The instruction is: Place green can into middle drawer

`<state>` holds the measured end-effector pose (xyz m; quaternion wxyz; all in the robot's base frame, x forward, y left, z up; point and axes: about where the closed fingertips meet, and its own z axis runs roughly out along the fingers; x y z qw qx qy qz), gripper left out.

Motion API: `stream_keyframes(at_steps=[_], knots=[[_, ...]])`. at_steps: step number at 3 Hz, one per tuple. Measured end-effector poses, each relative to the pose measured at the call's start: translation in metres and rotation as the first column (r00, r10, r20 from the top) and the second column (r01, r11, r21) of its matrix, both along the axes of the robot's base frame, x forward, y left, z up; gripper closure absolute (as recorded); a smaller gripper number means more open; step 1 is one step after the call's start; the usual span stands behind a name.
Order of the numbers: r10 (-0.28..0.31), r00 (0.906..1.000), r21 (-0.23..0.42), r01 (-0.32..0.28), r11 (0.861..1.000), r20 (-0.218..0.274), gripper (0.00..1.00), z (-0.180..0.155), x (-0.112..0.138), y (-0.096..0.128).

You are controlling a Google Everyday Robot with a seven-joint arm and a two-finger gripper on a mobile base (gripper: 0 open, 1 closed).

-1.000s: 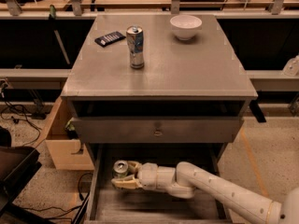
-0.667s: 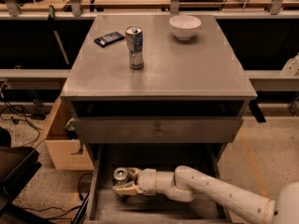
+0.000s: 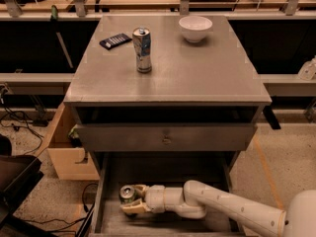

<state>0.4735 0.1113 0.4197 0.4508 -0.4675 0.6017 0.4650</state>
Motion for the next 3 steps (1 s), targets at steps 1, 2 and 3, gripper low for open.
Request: stream_keyframes(at_steps=[1, 2, 3], knots=[[0.003, 1.0, 0.001, -0.003, 1.0, -0.001, 0.62, 0.0002, -0.0008, 0.0017], [0.006, 1.0, 0.003, -0.006, 1.0, -0.001, 0.39, 0.0005, -0.0015, 0.0034], [0.009, 1.0, 0.005, -0.009, 1.0, -0.002, 0.15, 0.0009, -0.0023, 0.0052]])
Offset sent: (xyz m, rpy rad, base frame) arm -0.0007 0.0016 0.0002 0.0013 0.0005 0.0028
